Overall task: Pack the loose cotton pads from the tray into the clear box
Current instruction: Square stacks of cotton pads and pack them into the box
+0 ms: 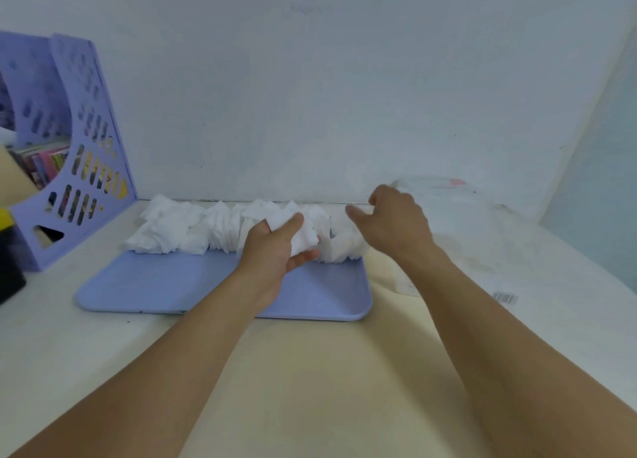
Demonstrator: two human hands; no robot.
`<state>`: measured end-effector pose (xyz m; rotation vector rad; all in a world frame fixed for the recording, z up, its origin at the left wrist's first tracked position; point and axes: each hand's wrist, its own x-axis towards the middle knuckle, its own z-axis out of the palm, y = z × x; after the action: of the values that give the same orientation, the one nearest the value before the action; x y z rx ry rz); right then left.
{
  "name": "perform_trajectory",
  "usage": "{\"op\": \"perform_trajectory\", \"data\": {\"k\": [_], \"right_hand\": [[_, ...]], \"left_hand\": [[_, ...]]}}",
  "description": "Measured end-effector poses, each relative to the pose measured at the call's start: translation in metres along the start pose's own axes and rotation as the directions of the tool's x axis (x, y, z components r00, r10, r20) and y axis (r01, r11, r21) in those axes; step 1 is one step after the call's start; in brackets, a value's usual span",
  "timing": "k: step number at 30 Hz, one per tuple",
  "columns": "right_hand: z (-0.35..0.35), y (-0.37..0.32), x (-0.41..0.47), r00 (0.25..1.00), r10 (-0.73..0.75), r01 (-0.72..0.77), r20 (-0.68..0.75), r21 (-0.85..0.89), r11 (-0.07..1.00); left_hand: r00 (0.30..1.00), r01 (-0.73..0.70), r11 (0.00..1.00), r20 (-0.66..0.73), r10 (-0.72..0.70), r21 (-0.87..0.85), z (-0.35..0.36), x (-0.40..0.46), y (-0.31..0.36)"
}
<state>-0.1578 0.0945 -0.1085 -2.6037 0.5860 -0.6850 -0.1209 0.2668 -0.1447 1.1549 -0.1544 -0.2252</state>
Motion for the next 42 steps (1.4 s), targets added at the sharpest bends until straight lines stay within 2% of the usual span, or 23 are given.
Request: {"op": "perform_trajectory", "data": {"k": [2, 4, 8, 11, 14, 16, 19, 24, 26, 27, 28, 30, 31, 32, 33, 35, 42], "right_hand": [[0.017, 0.0, -0.001, 0.992, 0.014, 0.006, 0.129, -0.153, 0.988], [0.027, -0.001, 0.001, 0.984, 0.016, 0.027, 0.177, -0.24, 0.97], [0.031, 0.001, 0.008, 0.986, 0.041, 0.003, 0.164, -0.262, 0.965], [0.031, -0.001, 0.007, 0.967, 0.08, -0.007, 0.243, -0.289, 0.957], [0.03, 0.001, 0.009, 0.963, 0.083, -0.006, 0.257, -0.288, 0.958], [0.028, 0.002, 0.011, 0.969, 0.07, -0.015, 0.237, -0.23, 0.973], [0.019, 0.006, 0.011, 0.984, 0.072, -0.083, 0.163, 0.059, 0.995], [-0.002, 0.016, 0.007, 0.997, 0.079, -0.064, -0.021, 0.408, 0.911], [-0.014, 0.016, 0.009, 0.988, 0.11, -0.028, -0.108, 0.574, 0.818], [-0.022, 0.016, 0.01, 0.984, 0.131, -0.015, -0.119, 0.681, 0.732], [-0.03, 0.013, 0.01, 0.987, 0.139, -0.017, -0.085, 0.797, 0.604], [-0.039, 0.002, 0.005, 0.997, 0.046, -0.074, 0.064, 0.956, 0.285], [-0.039, -0.005, 0.001, 0.993, -0.014, -0.116, 0.12, 0.977, 0.18], [-0.035, -0.011, -0.003, 0.987, -0.054, -0.141, 0.15, 0.979, 0.145], [-0.03, -0.015, -0.006, 0.985, -0.07, -0.146, 0.16, 0.975, 0.17], [-0.021, -0.02, -0.011, 0.988, -0.073, -0.112, 0.138, 0.952, 0.285], [-0.015, -0.017, -0.012, 0.972, -0.171, -0.062, 0.159, 0.882, 0.467]], "left_hand": [[0.999, -0.001, 1.0, 0.037, 0.001, 0.011, 0.003, 0.0, -0.003], [0.998, -0.018, 1.0, 0.058, 0.017, 0.023, 0.005, 0.0, -0.004], [0.998, -0.032, 0.999, 0.056, 0.03, 0.031, 0.003, 0.005, -0.006], [0.999, -0.024, 0.999, 0.045, 0.023, 0.033, 0.002, 0.006, -0.007], [0.999, -0.021, 0.999, 0.041, 0.019, 0.046, 0.002, 0.007, -0.009], [0.999, -0.017, 0.999, 0.038, 0.015, 0.051, 0.003, 0.006, -0.009], [0.999, -0.027, 0.998, 0.027, 0.026, 0.055, 0.003, 0.007, -0.009], [0.998, -0.051, 0.996, -0.027, 0.053, 0.069, 0.002, 0.009, -0.009], [0.997, -0.063, 0.995, -0.043, 0.067, 0.075, 0.002, 0.009, -0.009], [0.996, -0.067, 0.995, -0.049, 0.07, 0.077, 0.002, 0.009, -0.009], [0.996, -0.069, 0.995, -0.05, 0.072, 0.07, 0.002, 0.008, -0.008], [0.999, -0.046, 0.999, -0.018, 0.046, 0.021, 0.005, 0.006, -0.006], [1.0, -0.017, 1.0, 0.002, 0.017, -0.025, 0.007, 0.003, -0.004], [1.0, 0.017, 0.996, 0.022, -0.015, -0.082, 0.009, 0.0, -0.002], [0.998, 0.051, 0.989, 0.04, -0.045, -0.138, 0.012, -0.002, -0.001], [0.995, 0.092, 0.974, 0.061, -0.081, -0.208, 0.016, -0.005, 0.001], [0.994, 0.094, 0.981, 0.069, -0.083, -0.169, 0.016, -0.008, 0.005]]}}
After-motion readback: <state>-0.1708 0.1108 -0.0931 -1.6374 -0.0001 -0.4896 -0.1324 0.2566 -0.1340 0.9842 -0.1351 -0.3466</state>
